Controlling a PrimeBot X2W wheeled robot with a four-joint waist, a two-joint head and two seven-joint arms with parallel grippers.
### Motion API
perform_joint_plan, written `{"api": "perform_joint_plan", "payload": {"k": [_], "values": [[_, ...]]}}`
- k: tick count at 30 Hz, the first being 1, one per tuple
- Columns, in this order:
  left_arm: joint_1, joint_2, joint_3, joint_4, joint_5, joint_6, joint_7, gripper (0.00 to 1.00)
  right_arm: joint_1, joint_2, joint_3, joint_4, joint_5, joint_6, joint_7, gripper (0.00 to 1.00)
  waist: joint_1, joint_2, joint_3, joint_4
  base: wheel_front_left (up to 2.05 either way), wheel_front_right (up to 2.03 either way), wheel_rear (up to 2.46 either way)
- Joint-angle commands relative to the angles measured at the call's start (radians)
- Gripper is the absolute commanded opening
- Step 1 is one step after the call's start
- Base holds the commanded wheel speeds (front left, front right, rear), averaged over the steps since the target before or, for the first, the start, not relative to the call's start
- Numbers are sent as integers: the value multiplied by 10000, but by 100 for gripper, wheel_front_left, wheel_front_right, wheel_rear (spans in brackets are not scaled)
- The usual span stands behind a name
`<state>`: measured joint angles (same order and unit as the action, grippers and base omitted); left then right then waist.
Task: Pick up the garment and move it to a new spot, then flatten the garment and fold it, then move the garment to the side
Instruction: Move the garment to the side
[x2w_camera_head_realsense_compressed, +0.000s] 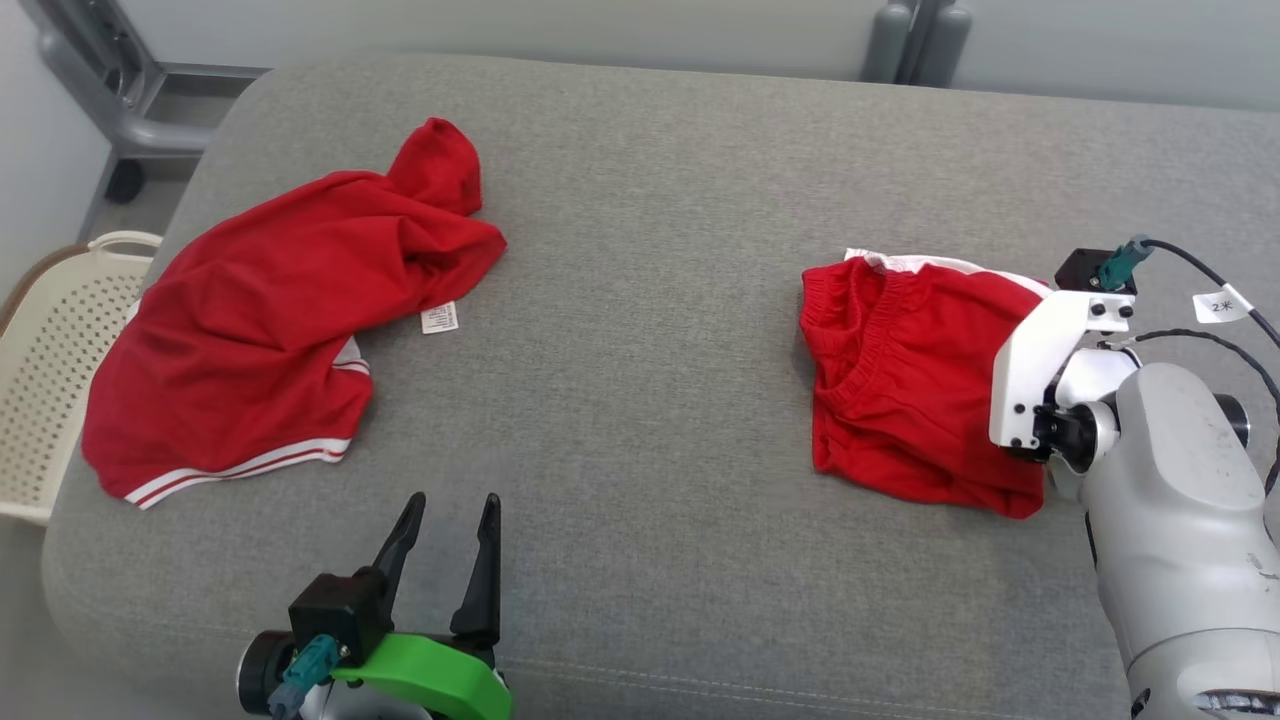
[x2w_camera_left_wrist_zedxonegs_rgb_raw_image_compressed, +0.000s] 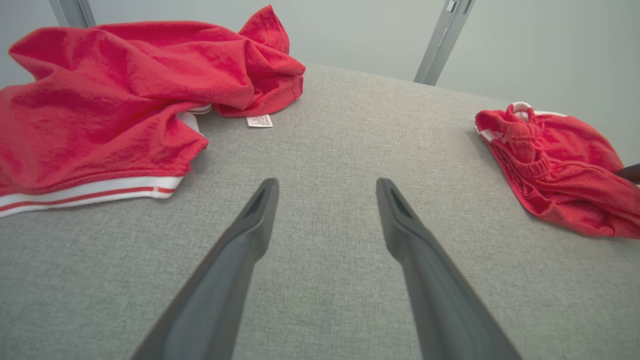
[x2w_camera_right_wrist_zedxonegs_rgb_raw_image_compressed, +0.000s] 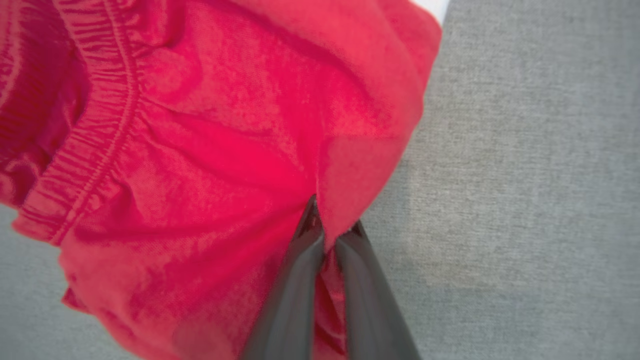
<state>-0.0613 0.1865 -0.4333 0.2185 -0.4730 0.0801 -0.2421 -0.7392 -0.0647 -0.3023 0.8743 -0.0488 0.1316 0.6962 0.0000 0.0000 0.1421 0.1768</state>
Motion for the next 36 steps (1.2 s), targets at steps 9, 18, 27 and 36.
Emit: {"api": "perform_joint_plan", "payload": {"k": [9,18,27,36], "values": [[-409,270,180,-370,133,155,-74,100,669,-1222,1918,-1307,1363,-18,687,0,0,0,404,-1609,0,0,0],[-792,554,227,-819,301,250,-17,100,659,-3047,2598,-2231,2027,-18,420,0,0,0,1112,-2111,0,0,0],[-903,917,90,-1422,550,273,294,100,134,-4056,2622,-1673,1231,-18,-536,0,0,0,1677,-1920,0,0,0],[-782,1203,-38,-2060,720,407,647,100,-487,-4718,1826,-807,185,-19,-1532,0,0,0,2096,-1567,0,0,0]]}}
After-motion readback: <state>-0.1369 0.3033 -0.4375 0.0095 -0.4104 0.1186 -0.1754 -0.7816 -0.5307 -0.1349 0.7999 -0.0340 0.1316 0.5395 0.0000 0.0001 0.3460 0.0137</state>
